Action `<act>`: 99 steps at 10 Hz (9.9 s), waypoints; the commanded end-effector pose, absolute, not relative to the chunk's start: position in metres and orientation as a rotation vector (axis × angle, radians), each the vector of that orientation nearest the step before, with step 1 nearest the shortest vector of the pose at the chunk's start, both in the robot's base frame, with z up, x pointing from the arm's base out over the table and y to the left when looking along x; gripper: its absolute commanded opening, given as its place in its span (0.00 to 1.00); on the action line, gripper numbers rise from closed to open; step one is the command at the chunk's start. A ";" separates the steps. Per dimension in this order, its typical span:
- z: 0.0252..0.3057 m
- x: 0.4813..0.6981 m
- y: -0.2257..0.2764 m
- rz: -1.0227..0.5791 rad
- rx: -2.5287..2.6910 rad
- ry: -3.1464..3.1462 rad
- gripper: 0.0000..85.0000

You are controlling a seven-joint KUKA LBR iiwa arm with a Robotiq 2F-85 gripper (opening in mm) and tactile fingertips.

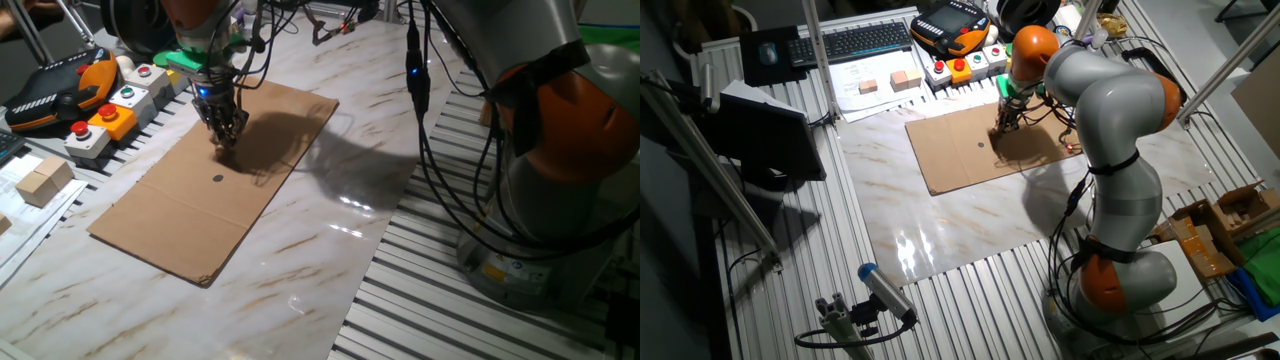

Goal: Use the gripper to push the small block from left to right

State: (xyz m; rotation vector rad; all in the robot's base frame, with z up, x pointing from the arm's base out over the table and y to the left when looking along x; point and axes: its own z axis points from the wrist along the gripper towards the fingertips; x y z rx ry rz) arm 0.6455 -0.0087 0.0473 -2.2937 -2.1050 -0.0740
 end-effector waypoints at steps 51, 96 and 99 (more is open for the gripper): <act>0.042 0.651 0.069 -0.038 -2.422 -1.982 0.01; 0.045 0.648 0.176 -0.076 -2.327 -2.052 0.01; 0.043 0.647 0.181 -0.084 -2.307 -2.066 0.01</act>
